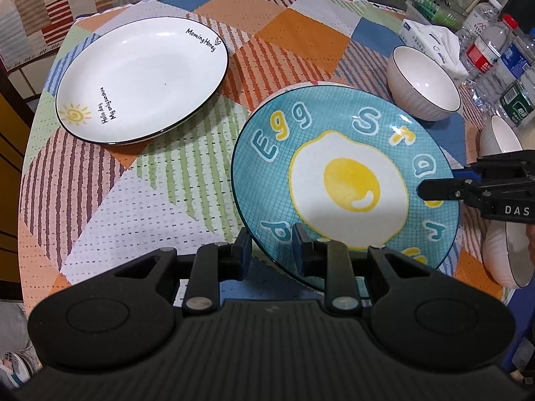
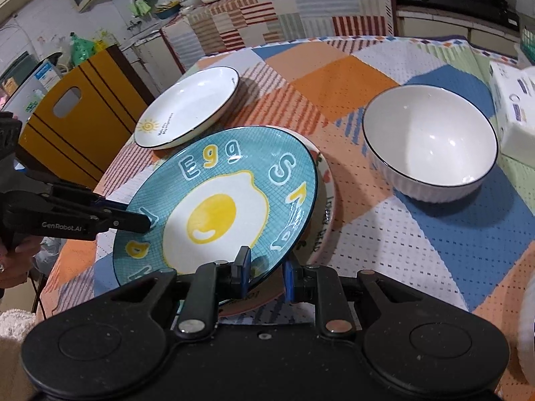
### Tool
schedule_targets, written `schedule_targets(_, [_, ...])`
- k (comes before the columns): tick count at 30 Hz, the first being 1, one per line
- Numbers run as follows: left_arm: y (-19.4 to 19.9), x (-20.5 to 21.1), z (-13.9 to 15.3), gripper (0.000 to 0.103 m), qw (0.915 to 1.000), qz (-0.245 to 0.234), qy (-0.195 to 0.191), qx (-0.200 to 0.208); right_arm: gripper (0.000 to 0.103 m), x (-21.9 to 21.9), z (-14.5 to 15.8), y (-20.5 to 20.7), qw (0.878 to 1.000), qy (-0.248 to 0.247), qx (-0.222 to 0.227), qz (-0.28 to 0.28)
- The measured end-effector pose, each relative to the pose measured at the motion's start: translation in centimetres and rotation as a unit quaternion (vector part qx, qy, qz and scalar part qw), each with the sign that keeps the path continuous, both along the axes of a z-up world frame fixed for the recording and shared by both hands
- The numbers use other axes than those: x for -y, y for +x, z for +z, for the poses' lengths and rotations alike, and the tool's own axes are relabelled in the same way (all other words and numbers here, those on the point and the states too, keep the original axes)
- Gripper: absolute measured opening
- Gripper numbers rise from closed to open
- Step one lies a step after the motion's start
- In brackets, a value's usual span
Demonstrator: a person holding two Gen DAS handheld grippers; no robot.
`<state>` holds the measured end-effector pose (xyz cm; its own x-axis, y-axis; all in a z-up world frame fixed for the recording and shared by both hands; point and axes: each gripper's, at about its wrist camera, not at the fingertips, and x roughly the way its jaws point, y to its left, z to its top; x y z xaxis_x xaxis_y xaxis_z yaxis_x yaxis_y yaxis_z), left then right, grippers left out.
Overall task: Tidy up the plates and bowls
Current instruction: 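Lower the egg plate onto the bunny plate and open the right gripper, then move the right gripper to the rim of the white Morning Honey plate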
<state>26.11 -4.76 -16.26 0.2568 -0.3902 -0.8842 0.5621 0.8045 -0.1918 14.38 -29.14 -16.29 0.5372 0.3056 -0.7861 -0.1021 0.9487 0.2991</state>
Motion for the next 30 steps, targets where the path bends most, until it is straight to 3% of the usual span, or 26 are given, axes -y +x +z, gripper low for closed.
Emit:
schedule_targets(5, [0.0,0.6,-0.1,0.025,0.9999,0.001,0.013,0.005,0.026,-0.8,0.2,0.2,1.0,-0.017,-0.007,-0.007])
schedule_targets(11, [0.8,0.2,-0.2,0.025,0.9998,0.002,-0.003,-0.018,0.029,-1.3,0.9,0.5,0.998,-0.055,-0.024,-0.01])
schedule_targets(17, [0.8,0.6,-0.5,0.025,0.9997,-0.004,0.005,-0.024,0.033,-1.9,1.2,0.5,0.996,-0.081,-0.041,-0.011])
schedule_targets(25, [0.4,1.1,-0.7,0.025,0.9996,-0.011,0.014,-0.024,0.037,-3.8,1.0,0.9,0.985,-0.166,-0.051,-0.009])
schedule_targets(30, [0.3,1.1,-0.6,0.025,0.9996,-0.01,0.017,-0.021,0.037,-4.1,0.3,1.1,0.981,-0.19,-0.046,-0.01])
